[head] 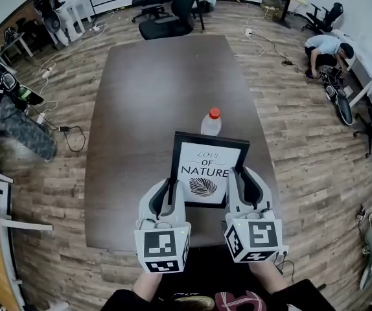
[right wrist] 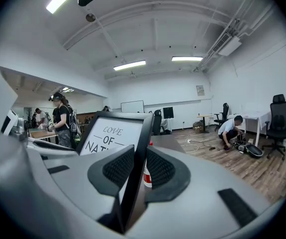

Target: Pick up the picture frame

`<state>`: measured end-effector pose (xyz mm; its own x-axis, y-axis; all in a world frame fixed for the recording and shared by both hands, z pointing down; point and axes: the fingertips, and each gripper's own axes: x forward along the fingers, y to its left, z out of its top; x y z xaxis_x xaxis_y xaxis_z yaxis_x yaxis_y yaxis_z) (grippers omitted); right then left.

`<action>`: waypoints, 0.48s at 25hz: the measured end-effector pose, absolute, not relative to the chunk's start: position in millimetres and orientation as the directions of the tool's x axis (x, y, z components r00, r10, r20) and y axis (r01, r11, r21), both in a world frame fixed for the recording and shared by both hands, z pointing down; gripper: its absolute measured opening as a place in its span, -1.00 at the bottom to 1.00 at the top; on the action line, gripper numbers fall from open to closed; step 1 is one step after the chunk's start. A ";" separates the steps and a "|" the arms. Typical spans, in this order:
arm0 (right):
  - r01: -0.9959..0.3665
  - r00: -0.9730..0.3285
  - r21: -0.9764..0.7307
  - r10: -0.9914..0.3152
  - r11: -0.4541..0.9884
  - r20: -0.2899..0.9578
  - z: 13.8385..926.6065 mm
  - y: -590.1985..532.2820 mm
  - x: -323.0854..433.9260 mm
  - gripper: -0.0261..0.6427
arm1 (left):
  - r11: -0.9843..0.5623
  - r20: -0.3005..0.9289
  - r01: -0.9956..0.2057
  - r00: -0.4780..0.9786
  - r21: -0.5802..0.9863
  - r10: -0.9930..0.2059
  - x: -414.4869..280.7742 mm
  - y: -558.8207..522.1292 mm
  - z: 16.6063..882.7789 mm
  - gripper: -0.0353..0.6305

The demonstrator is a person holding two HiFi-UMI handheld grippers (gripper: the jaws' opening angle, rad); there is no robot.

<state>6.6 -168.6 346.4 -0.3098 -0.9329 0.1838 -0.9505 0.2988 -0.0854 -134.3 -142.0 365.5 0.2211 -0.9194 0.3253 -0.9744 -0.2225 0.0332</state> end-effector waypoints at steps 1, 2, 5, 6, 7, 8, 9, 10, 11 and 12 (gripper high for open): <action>-0.951 -0.309 -0.082 -0.935 0.299 0.174 344.2 -167.9 7.4 -0.67 | -0.223 0.320 -0.974 0.223 0.035 -0.921 -133.5 -141.5 363.5 -0.67; -0.951 -0.307 -0.079 -0.937 0.298 0.165 342.5 -167.4 7.8 -0.67 | -0.224 0.317 -0.974 0.224 0.038 -0.921 -133.1 -141.1 362.0 -0.67; -0.952 -0.306 -0.070 -0.940 0.299 0.152 340.1 -167.2 6.4 -0.67 | -0.224 0.314 -0.974 0.225 0.040 -0.922 -134.4 -141.4 359.7 -0.67; -0.951 -0.307 -0.068 -0.940 0.300 0.151 340.0 -167.2 5.5 -0.67 | -0.222 0.313 -0.974 0.223 0.040 -0.923 -135.3 -141.4 359.9 -0.67; -0.951 -0.308 -0.066 -0.939 0.302 0.152 340.3 -167.0 4.8 -0.67 | -0.220 0.313 -0.975 0.222 0.041 -0.924 -135.9 -141.1 360.4 -0.67; -0.951 -0.309 -0.065 -0.939 0.303 0.153 340.6 -166.7 4.5 -0.67 | -0.219 0.312 -0.975 0.221 0.041 -0.924 -136.1 -140.6 361.0 -0.67; -0.950 -0.311 -0.064 -0.938 0.304 0.153 340.8 -166.3 4.6 -0.67 | -0.217 0.311 -0.975 0.219 0.041 -0.925 -136.0 -140.2 361.5 -0.67; -0.950 -0.311 -0.064 -0.938 0.305 0.152 340.8 -166.2 4.8 -0.67 | -0.217 0.311 -0.975 0.219 0.041 -0.925 -135.7 -139.9 362.0 -0.67; -0.950 -0.312 -0.064 -0.938 0.305 0.151 340.8 -166.3 5.1 -0.67 | -0.217 0.311 -0.975 0.219 0.042 -0.925 -135.3 -140.0 362.4 -0.67; -0.950 -0.311 -0.064 -0.939 0.305 0.149 340.8 -166.7 5.3 -0.67 | -0.218 0.311 -0.975 0.220 0.042 -0.925 -135.0 -140.5 362.9 -0.67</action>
<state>5.3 -166.7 340.8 -0.3110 -0.9387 0.1489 -0.9503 0.3047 -0.0642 -135.0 -140.5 362.9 0.2199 -0.9247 0.3109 -0.9751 -0.2176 0.0424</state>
